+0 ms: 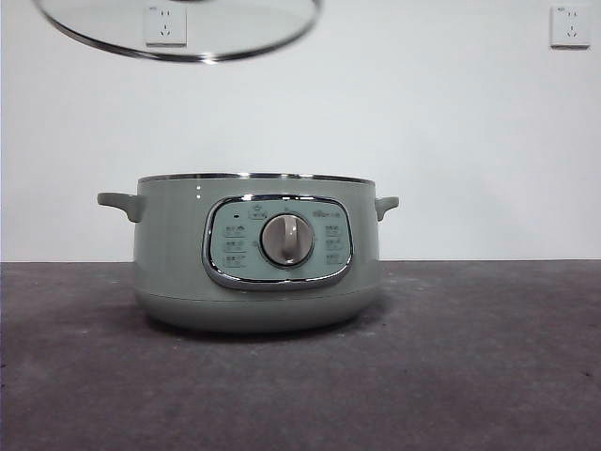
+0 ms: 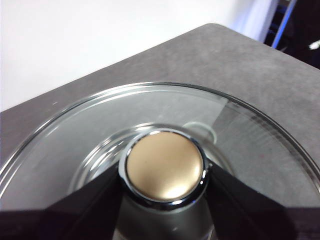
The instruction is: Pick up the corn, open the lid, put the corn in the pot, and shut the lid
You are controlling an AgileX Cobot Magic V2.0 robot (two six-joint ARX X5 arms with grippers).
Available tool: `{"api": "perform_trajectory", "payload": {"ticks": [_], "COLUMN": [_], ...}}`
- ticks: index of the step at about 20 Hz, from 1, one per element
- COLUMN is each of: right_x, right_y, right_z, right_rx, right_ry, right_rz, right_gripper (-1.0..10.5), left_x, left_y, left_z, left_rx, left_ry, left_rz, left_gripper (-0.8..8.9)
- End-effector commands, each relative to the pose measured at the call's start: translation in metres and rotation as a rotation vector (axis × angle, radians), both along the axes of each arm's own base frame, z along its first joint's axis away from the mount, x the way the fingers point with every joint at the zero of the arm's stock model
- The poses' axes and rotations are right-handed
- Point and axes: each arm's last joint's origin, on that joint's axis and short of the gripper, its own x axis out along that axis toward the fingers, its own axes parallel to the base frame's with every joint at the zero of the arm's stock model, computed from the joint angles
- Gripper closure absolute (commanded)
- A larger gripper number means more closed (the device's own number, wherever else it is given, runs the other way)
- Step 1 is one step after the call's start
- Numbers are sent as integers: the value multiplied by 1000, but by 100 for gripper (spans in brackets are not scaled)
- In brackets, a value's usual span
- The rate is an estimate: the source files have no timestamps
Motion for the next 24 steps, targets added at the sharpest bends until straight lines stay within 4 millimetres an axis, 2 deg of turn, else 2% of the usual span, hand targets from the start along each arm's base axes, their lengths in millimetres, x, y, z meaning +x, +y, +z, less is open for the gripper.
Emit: {"api": "perform_trajectory", "payload": {"ticks": [1, 6, 11, 15, 24], "right_x": [-25, -68, -95, -102, -102], "right_y": [-21, -74, -107, -116, -118], "right_z": [-19, -52, -89, -106, -107], "right_rx": [0, 64, 135, 151, 137], "right_ry": [66, 78, 111, 123, 96], "right_rz": [-52, -191, -289, -317, -340], "right_gripper": [538, 538, 538, 538, 538], "left_x": [15, 52, 73, 81, 90], "left_y": [-18, -44, -57, -61, -66], "left_z": [-5, -43, -66, -80, -98], "left_rx": [10, 58, 55, 74, 99], "left_ry": [-42, 11, 34, 68, 117], "left_rz": [-13, -22, -18, -11, -12], "left_gripper": [821, 821, 821, 821, 821]}}
